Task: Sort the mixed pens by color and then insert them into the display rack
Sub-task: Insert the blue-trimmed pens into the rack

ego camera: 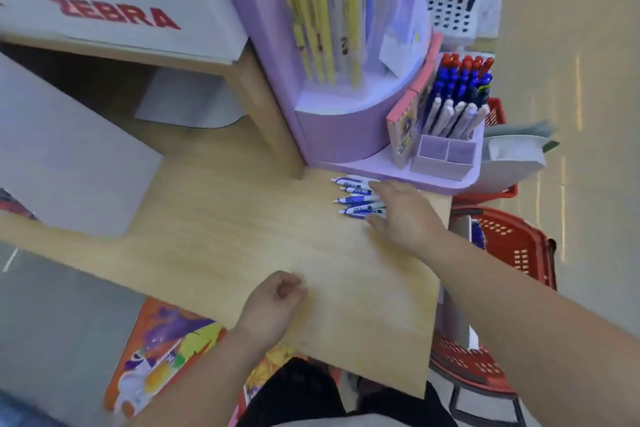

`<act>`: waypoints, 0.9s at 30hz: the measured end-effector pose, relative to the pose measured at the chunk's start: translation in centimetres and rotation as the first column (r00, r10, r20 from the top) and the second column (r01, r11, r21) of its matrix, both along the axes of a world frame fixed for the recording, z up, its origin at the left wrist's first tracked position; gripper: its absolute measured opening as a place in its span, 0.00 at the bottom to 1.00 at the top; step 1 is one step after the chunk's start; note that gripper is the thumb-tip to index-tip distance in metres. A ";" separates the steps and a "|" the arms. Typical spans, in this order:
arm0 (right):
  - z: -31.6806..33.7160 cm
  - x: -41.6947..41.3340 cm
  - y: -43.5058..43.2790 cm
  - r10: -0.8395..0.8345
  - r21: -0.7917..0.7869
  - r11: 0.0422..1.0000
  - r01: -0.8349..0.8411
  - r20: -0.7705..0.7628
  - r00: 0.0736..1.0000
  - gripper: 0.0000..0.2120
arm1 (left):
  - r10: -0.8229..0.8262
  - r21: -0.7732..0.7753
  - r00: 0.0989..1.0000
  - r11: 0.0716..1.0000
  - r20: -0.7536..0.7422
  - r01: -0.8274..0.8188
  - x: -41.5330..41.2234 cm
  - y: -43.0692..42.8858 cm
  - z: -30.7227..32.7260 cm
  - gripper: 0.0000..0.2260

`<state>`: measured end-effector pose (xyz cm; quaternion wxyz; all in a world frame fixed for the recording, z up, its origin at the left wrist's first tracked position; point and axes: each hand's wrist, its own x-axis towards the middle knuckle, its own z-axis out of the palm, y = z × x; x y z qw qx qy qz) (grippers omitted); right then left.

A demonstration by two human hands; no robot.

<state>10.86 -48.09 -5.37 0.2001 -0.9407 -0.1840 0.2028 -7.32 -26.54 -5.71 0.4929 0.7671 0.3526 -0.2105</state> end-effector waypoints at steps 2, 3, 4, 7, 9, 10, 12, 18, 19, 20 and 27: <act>-1.3 0.3 0.5 0.059 -0.150 0.987 -0.048 0.075 0.995 0.32 | 0.058 -0.041 0.998 0.998 0.026 -0.057 0.3 0.0 -0.2 0.07; -1.7 0.4 0.5 0.065 -0.188 0.981 -0.042 0.115 0.991 0.33 | 0.087 -0.074 0.996 0.994 0.036 -0.084 0.6 -0.1 -0.2 0.09; -2.2 0.3 0.4 0.066 -0.207 0.978 -0.033 0.156 0.986 0.33 | 0.110 -0.113 0.993 0.988 0.036 -0.105 1.1 -0.4 -0.1 0.10; -3.4 -0.3 0.3 0.071 -0.240 0.971 -0.011 0.242 0.968 0.33 | 0.127 -0.233 0.992 0.964 -0.013 -0.127 2.8 -1.9 -0.5 0.13; -3.9 -0.5 0.4 0.047 -0.248 0.969 0.017 0.254 0.966 0.33 | 0.137 -0.281 0.990 0.949 -0.034 -0.141 4.2 -3.3 -0.6 0.12; -4.0 -0.5 0.4 0.025 -0.242 0.970 0.035 0.242 0.970 0.33 | 0.153 -0.308 0.987 0.938 -0.040 -0.158 4.9 -3.9 -0.6 0.11; -3.8 -0.3 0.5 0.004 -0.229 0.972 0.047 0.215 0.977 0.31 | 0.184 -0.362 0.981 0.912 -0.061 -0.194 6.4 -5.1 -0.3 0.09; -3.4 -0.8 0.0 -0.004 -0.222 0.973 0.064 0.261 0.965 0.22 | 0.340 -0.477 0.929 0.798 -0.149 -0.368 10.6 -8.0 -0.7 0.08; -3.5 -0.8 -0.1 -0.010 -0.205 0.977 0.063 0.251 0.968 0.21 | 0.366 -0.482 0.918 0.783 -0.154 -0.393 11.4 -8.3 -0.8 0.09; -3.5 -0.6 -0.2 -0.016 -0.181 0.982 0.058 0.227 0.974 0.20 | 0.382 -0.472 0.910 0.780 -0.162 -0.411 12.1 -8.7 -0.9 0.09; -3.9 -0.1 -1.3 -0.099 0.006 0.995 0.099 0.102 0.990 0.23 | 0.398 -0.427 0.898 0.790 -0.190 -0.441 15.3 -10.1 -0.4 0.11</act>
